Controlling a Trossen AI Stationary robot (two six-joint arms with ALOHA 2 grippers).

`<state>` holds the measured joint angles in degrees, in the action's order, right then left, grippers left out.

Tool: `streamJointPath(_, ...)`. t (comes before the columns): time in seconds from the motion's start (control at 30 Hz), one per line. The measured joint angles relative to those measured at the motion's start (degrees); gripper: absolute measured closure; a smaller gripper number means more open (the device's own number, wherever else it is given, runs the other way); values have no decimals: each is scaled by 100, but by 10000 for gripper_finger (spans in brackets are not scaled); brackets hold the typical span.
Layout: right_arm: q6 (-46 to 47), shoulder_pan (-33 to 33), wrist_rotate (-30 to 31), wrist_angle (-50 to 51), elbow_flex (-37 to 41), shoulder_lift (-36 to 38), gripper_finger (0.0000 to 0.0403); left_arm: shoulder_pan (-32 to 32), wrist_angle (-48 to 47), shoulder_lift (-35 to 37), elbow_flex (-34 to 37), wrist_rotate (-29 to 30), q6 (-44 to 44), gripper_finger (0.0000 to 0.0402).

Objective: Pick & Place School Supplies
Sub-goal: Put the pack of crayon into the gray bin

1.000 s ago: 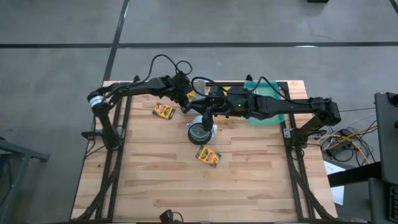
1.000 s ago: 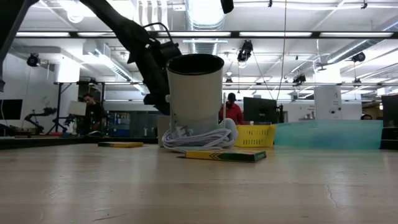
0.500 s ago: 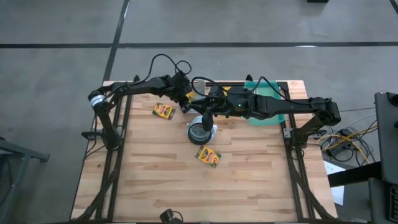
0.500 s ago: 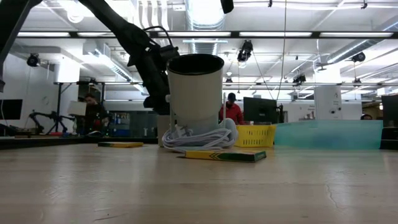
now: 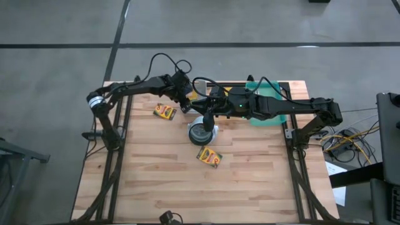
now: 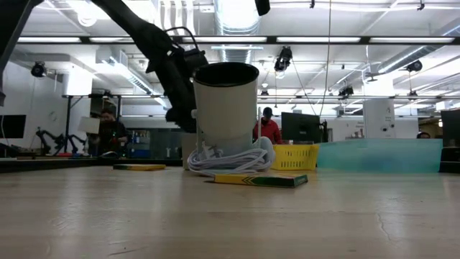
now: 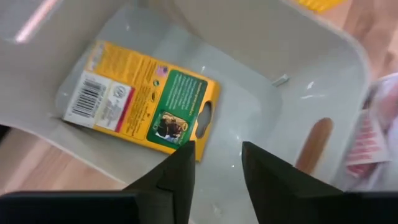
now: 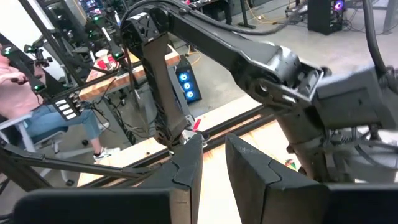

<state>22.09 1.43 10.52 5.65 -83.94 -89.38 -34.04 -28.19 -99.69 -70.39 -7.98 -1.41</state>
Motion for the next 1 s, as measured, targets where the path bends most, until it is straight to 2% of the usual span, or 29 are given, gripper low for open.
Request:
streamJointPath(0.23,0,-1,0,0,0,0,335,0,-629,605,-357,36,-24,266)
streamJointPath(0.5,0,-2,0,0,0,0,335,2,-1540,1587,-355,10,-10,266)
streamJointPath(0.67,0,0,2,0,0,0,335,2,-1913,2079,-347,2,514,266)
streamJointPath(1.0,0,-2,2,0,0,0,335,4,-2292,2582,-343,39,396,266)
